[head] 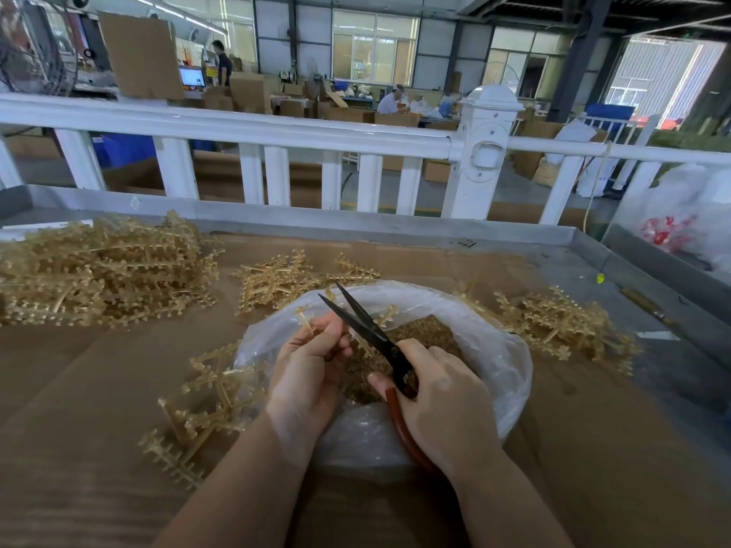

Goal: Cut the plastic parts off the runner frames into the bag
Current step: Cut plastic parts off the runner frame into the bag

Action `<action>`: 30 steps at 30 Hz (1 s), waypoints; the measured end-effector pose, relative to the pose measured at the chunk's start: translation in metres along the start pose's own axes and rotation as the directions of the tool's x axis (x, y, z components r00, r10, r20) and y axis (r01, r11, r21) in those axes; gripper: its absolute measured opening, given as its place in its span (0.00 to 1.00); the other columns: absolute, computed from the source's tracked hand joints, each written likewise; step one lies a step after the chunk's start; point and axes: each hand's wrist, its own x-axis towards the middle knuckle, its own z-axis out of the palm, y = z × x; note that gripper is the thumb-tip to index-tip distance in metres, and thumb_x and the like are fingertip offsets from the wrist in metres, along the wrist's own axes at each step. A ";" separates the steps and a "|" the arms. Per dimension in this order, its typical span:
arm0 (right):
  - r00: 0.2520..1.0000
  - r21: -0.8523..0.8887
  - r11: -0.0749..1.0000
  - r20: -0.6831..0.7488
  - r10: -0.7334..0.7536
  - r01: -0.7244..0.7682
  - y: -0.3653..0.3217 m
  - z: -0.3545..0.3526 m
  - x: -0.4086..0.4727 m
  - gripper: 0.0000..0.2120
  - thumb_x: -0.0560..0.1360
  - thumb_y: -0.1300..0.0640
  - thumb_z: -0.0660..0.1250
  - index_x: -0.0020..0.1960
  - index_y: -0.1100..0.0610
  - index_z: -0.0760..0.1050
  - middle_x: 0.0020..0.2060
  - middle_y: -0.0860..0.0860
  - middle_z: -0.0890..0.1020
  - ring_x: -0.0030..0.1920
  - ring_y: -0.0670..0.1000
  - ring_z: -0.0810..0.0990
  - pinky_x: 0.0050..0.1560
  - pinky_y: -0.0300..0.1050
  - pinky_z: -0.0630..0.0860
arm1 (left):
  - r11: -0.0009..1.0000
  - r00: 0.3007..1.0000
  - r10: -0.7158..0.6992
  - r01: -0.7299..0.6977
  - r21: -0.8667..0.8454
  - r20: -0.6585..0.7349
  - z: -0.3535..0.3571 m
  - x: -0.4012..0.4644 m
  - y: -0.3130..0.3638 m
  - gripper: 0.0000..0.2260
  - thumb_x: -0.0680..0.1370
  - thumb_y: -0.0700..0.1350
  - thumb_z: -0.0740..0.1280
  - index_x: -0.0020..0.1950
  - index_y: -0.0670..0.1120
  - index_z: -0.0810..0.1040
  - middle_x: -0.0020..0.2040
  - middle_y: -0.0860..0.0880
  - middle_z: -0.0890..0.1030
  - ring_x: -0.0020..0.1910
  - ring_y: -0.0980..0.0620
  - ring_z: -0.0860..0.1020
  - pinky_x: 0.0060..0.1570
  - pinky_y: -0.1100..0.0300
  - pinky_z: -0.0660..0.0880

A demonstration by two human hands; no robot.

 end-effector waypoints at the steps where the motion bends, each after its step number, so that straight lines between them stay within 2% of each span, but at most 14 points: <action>1: 1.000 -0.006 1.000 0.006 -0.001 0.001 0.000 0.000 0.000 0.15 0.72 0.39 0.65 0.50 0.50 0.76 0.36 0.45 0.79 0.38 0.48 0.78 0.37 0.41 0.76 | 1.000 1.000 -0.006 0.006 -0.009 -0.003 0.000 0.000 0.000 0.05 0.66 0.39 0.68 0.42 0.42 0.77 0.29 0.50 0.76 0.26 0.58 0.75 0.28 0.69 0.75; 5: 1.000 -0.021 1.000 0.022 0.011 -0.010 -0.002 0.001 0.000 0.17 0.72 0.38 0.62 0.51 0.50 0.77 0.37 0.46 0.79 0.40 0.49 0.78 0.38 0.42 0.77 | 0.999 1.000 -0.029 0.029 -0.018 0.006 -0.001 0.001 0.001 0.05 0.67 0.40 0.67 0.42 0.41 0.77 0.28 0.50 0.76 0.25 0.58 0.75 0.27 0.69 0.74; 11: 1.000 -0.041 0.999 0.010 0.003 -0.002 0.000 0.001 0.000 0.15 0.72 0.40 0.67 0.50 0.50 0.77 0.36 0.46 0.79 0.38 0.48 0.77 0.37 0.40 0.73 | 0.998 0.998 -0.057 0.057 0.010 0.037 -0.002 0.000 0.003 0.05 0.68 0.38 0.66 0.43 0.41 0.78 0.28 0.50 0.77 0.26 0.58 0.75 0.28 0.69 0.75; 14: 1.000 -0.046 0.999 -0.023 -0.014 0.013 0.002 0.001 0.001 0.14 0.70 0.41 0.70 0.48 0.51 0.78 0.34 0.46 0.78 0.36 0.48 0.77 0.35 0.39 0.73 | 0.997 0.997 -0.068 0.067 0.041 0.040 -0.002 0.000 0.004 0.04 0.73 0.36 0.64 0.44 0.40 0.78 0.29 0.49 0.77 0.27 0.58 0.76 0.29 0.68 0.75; 16: 0.999 -0.047 0.999 -0.029 -0.025 0.024 0.003 0.001 0.001 0.14 0.70 0.42 0.70 0.47 0.51 0.77 0.33 0.45 0.78 0.35 0.48 0.77 0.34 0.39 0.73 | 0.996 0.997 -0.072 0.069 0.065 0.042 -0.001 -0.001 0.003 0.06 0.75 0.34 0.63 0.43 0.39 0.79 0.29 0.49 0.77 0.27 0.58 0.76 0.28 0.68 0.75; 21: 0.999 -0.016 0.999 0.005 -0.039 0.039 0.005 0.000 0.002 0.14 0.72 0.40 0.67 0.48 0.51 0.77 0.34 0.45 0.78 0.35 0.48 0.77 0.35 0.40 0.73 | 0.990 0.994 -0.085 0.076 0.117 0.075 0.000 -0.003 0.004 0.06 0.70 0.34 0.64 0.36 0.41 0.81 0.29 0.48 0.77 0.26 0.57 0.74 0.27 0.67 0.75; 26: 0.999 0.075 0.996 0.017 -0.041 0.040 0.003 -0.002 0.002 0.17 0.73 0.38 0.61 0.47 0.51 0.76 0.34 0.45 0.78 0.36 0.47 0.76 0.36 0.41 0.75 | 0.984 0.990 -0.098 0.081 0.161 0.099 0.001 -0.004 0.003 0.04 0.68 0.36 0.65 0.41 0.40 0.78 0.29 0.48 0.77 0.27 0.56 0.74 0.28 0.68 0.74; 30: 0.999 0.066 0.997 0.010 -0.049 0.048 0.000 -0.001 0.003 0.18 0.74 0.38 0.59 0.47 0.52 0.75 0.33 0.46 0.77 0.34 0.47 0.76 0.34 0.42 0.75 | 0.981 0.989 -0.099 0.079 0.178 0.109 0.002 -0.005 0.003 0.06 0.67 0.37 0.65 0.42 0.41 0.78 0.28 0.49 0.76 0.28 0.55 0.73 0.30 0.67 0.74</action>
